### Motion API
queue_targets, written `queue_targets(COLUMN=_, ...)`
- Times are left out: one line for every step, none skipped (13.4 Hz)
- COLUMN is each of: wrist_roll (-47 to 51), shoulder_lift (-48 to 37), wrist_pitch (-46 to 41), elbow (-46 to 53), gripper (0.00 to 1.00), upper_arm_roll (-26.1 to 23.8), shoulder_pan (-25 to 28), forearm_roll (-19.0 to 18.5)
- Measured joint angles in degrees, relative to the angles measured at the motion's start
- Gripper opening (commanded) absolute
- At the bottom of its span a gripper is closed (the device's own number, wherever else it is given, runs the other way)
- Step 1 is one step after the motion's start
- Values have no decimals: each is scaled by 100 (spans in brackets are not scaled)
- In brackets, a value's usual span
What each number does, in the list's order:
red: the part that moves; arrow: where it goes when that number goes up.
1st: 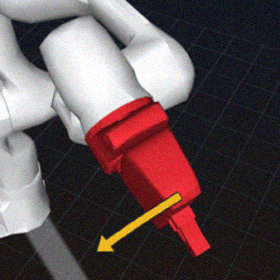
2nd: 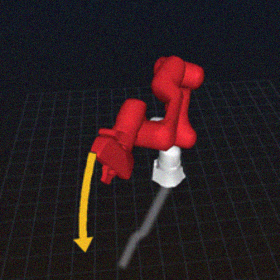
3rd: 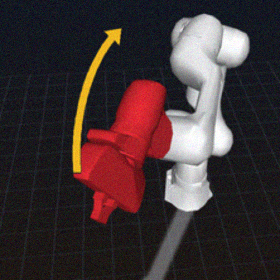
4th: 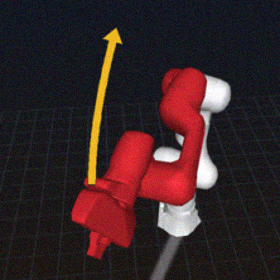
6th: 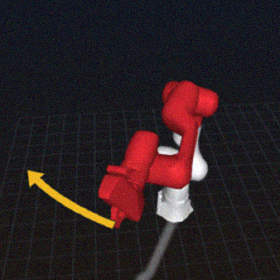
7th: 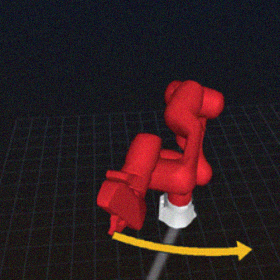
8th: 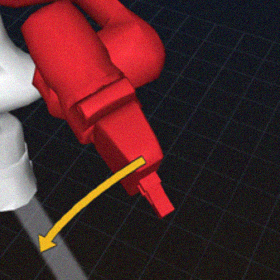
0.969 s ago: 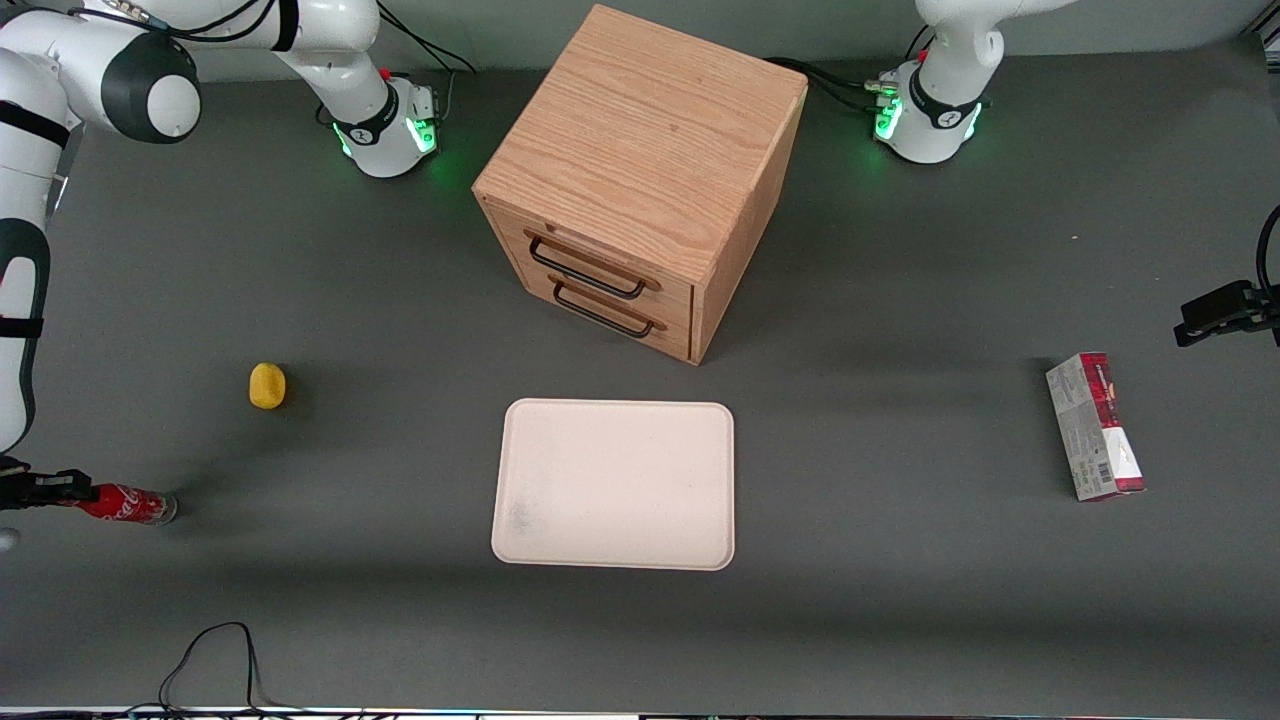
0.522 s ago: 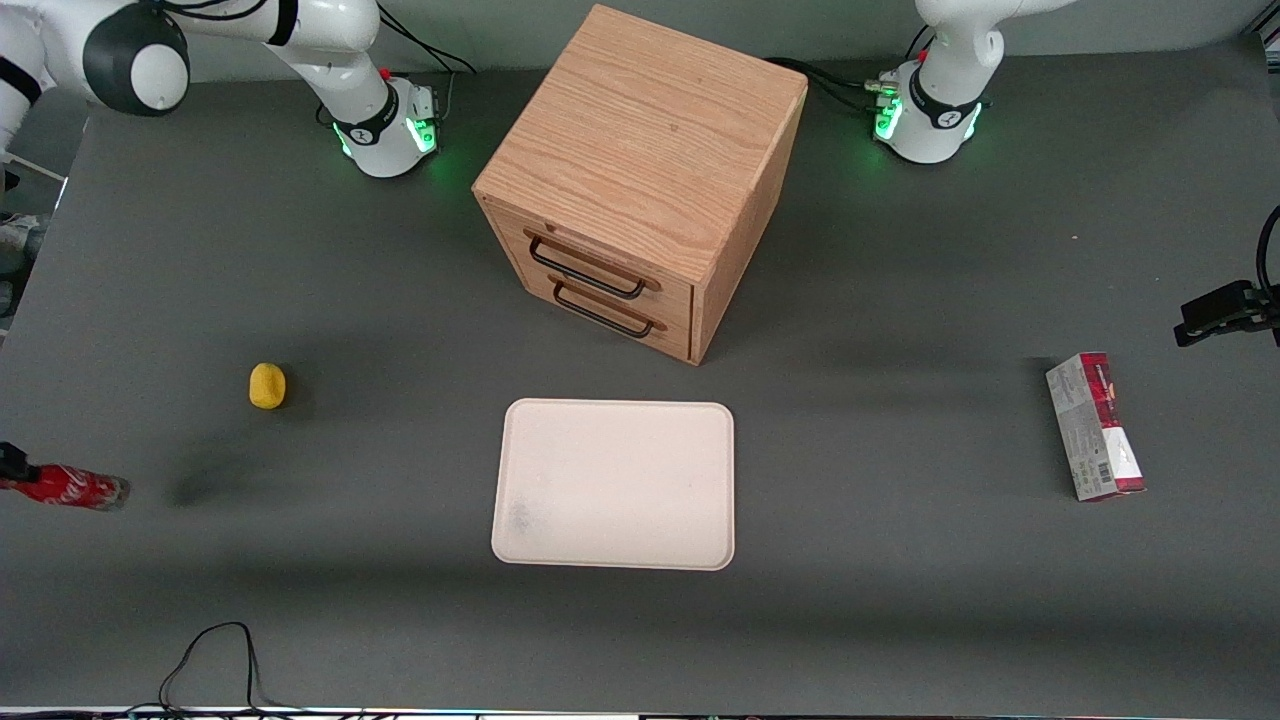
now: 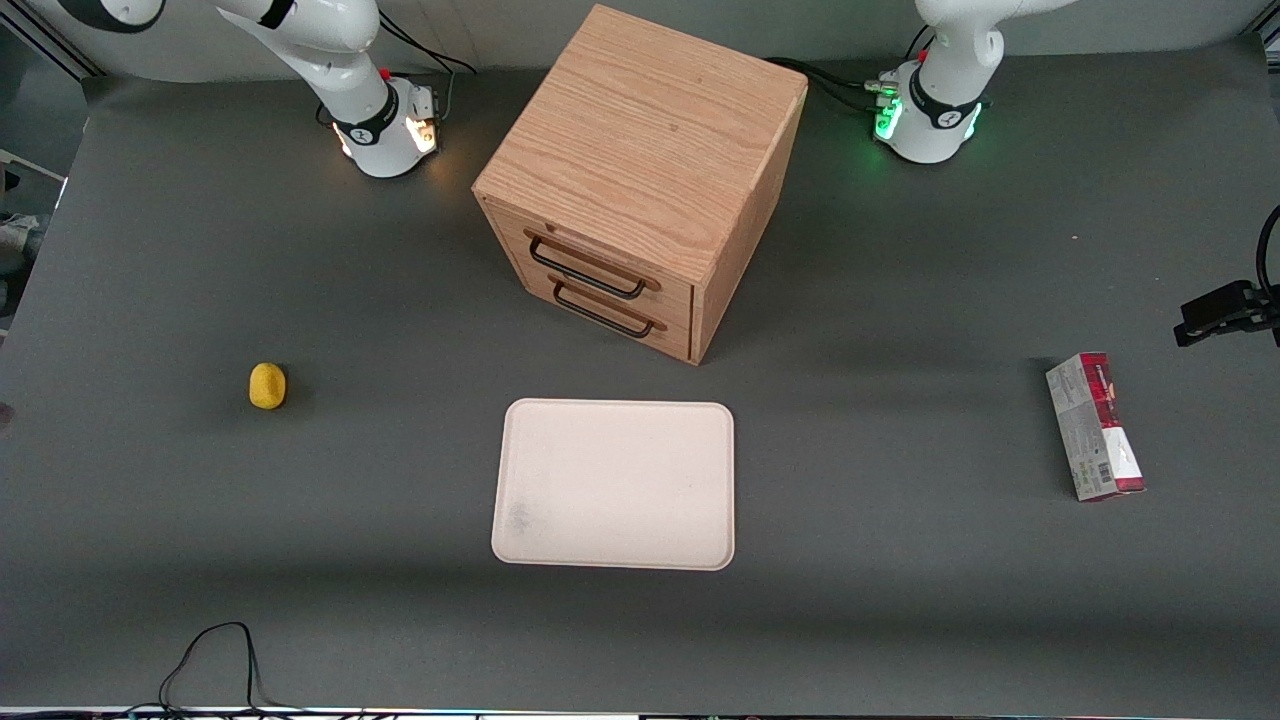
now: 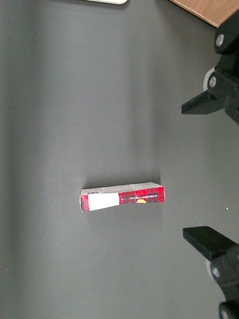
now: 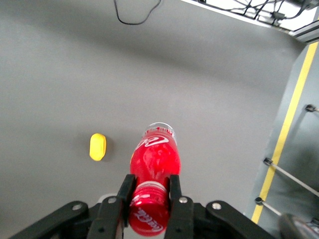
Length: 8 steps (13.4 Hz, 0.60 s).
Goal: Place coke bottle on tray
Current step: 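Lift the red bottle and carry it toward the white tray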
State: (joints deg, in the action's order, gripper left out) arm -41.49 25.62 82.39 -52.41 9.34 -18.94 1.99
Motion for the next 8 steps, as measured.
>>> queue_targets(wrist_roll=-39, shoulder_lift=-142, wrist_pitch=-133, elbow=41, gripper=0, upper_arm_roll=-5, shoulder_pan=3, forearm_roll=-3)
queue_targets(wrist_roll=-58, shoulder_lift=-234, wrist_pitch=-264, elbow=83, gripper=0, upper_arm_roll=-21, shoulder_pan=18, forearm_roll=-2)
queue_targets(wrist_roll=-69, shoulder_lift=-282, wrist_pitch=-345, elbow=87, gripper=0, upper_arm_roll=-71, shoulder_pan=57, forearm_roll=3)
queue_targets(wrist_roll=-69, shoulder_lift=-284, wrist_pitch=-386, elbow=84, gripper=0, upper_arm_roll=-144, shoulder_pan=156, forearm_roll=6)
queue_targets(wrist_roll=-59, shoulder_lift=-266, wrist_pitch=-388, elbow=77, gripper=0, upper_arm_roll=-204, shoulder_pan=347, forearm_roll=8)
queue_targets(wrist_roll=34, shoulder_lift=-245, wrist_pitch=-388, elbow=75, gripper=0, upper_arm_roll=-233, shoulder_pan=632, forearm_roll=8)
queue_targets(wrist_roll=260, shoulder_lift=-228, wrist_pitch=-388, elbow=75, gripper=0, upper_arm_roll=-246, shoulder_pan=994, forearm_roll=7)
queue_targets(wrist_roll=575, shoulder_lift=-220, wrist_pitch=-385, elbow=75, gripper=0, upper_arm_roll=-262, shoulder_pan=1379, forearm_roll=5)
